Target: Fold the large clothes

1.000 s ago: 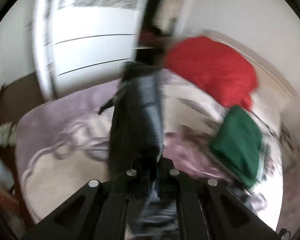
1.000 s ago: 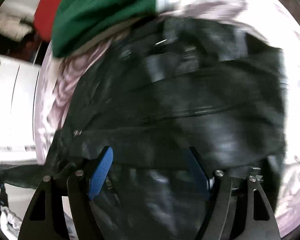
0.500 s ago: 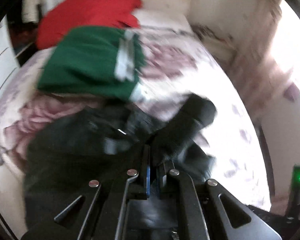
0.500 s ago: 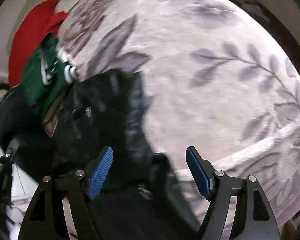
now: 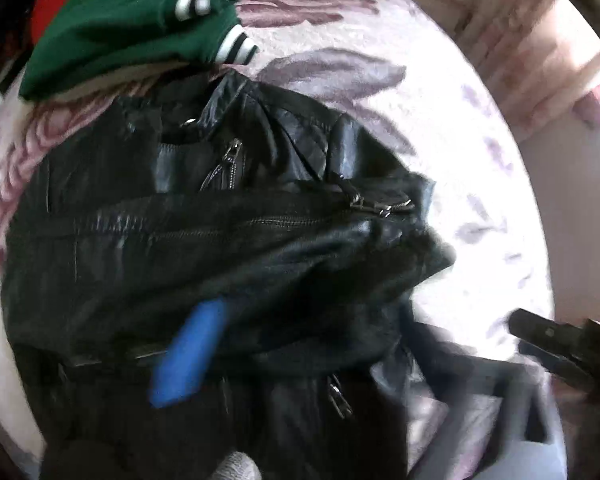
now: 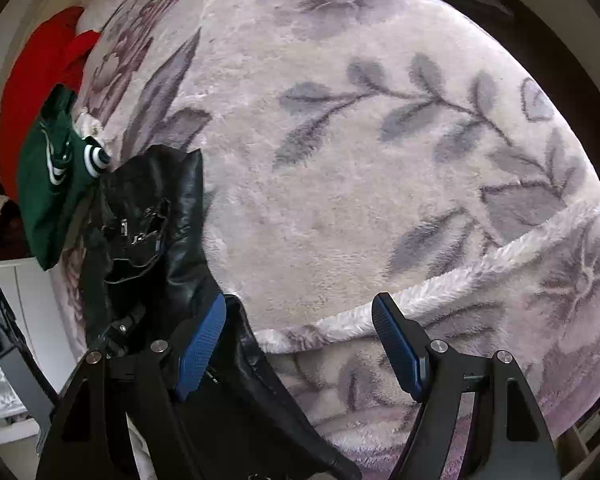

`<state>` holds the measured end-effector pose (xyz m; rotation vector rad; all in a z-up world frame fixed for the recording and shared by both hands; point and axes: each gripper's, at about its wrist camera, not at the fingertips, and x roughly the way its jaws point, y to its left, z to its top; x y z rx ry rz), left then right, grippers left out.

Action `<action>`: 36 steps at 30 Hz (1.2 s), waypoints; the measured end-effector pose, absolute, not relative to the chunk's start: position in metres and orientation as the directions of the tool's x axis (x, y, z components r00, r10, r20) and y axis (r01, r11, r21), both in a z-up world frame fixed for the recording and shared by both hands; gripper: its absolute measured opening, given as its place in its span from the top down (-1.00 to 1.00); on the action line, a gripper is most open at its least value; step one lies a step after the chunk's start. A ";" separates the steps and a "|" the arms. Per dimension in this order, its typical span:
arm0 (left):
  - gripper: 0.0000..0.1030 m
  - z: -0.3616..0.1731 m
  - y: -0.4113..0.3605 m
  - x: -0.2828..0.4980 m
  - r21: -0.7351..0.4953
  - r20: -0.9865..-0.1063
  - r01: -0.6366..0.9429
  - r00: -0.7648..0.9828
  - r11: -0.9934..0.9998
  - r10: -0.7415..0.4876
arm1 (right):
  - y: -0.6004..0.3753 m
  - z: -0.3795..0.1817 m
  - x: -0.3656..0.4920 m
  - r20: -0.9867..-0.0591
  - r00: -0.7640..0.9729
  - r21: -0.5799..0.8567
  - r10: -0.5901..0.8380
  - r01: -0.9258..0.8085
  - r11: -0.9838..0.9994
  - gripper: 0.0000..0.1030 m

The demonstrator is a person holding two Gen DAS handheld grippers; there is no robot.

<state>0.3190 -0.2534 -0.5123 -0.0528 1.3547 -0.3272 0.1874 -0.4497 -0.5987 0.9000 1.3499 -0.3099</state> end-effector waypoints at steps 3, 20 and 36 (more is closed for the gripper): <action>-0.99 -0.500 -0.233 0.320 -0.277 -0.940 0.150 0.161 0.949 -0.300 | -0.447 -0.594 0.197 -0.906 0.259 0.420 0.335 0.647 0.636 -0.59; -1.00 -0.570 0.026 0.360 0.094 -0.984 -0.306 0.115 0.947 0.135 | -0.352 -0.597 0.316 -0.917 0.179 0.397 0.356 0.465 0.791 0.75; -1.00 -0.536 0.022 0.325 0.037 -0.968 -0.311 0.224 0.950 0.111 | -0.392 -0.605 0.318 -0.895 0.155 0.437 0.418 0.490 0.755 -0.31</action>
